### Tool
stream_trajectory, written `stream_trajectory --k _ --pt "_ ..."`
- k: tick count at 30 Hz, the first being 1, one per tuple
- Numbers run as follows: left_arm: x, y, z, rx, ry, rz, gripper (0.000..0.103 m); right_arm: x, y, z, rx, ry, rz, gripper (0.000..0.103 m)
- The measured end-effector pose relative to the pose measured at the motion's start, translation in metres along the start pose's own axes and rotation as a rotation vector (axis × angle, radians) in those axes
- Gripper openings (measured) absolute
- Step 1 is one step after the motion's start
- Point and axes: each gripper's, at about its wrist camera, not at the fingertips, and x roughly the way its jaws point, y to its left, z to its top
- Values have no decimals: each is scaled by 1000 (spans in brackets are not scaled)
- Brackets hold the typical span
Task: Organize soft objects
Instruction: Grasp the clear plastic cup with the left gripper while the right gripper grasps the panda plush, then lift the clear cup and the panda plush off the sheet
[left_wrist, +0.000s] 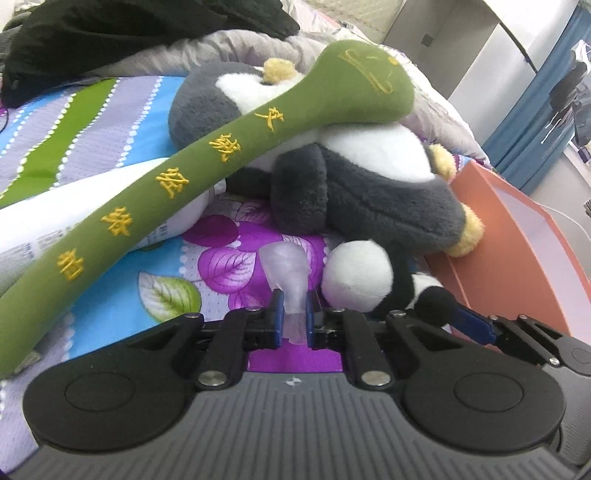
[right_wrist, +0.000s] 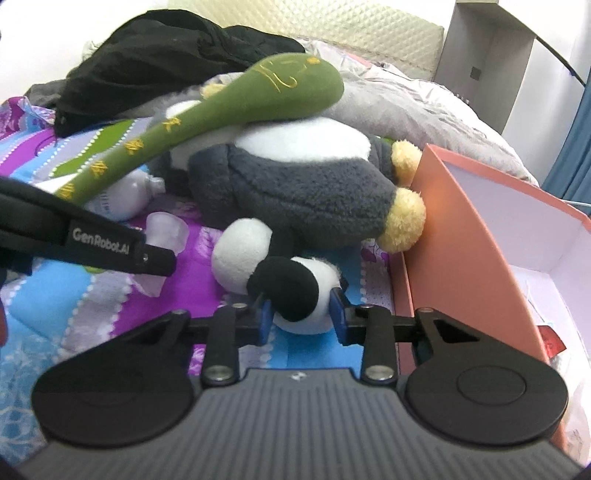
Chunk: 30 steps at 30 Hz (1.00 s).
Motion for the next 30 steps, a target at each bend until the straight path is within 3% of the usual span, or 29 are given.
stream_trajectory --k 12,30 --pt "-65 -5 -37 -27 -1 0 14 -54 3 -16 10 12 48 32" --pt "-138 -24 -98 26 47 16 14 -139 -18 -52 114 45 87 30"
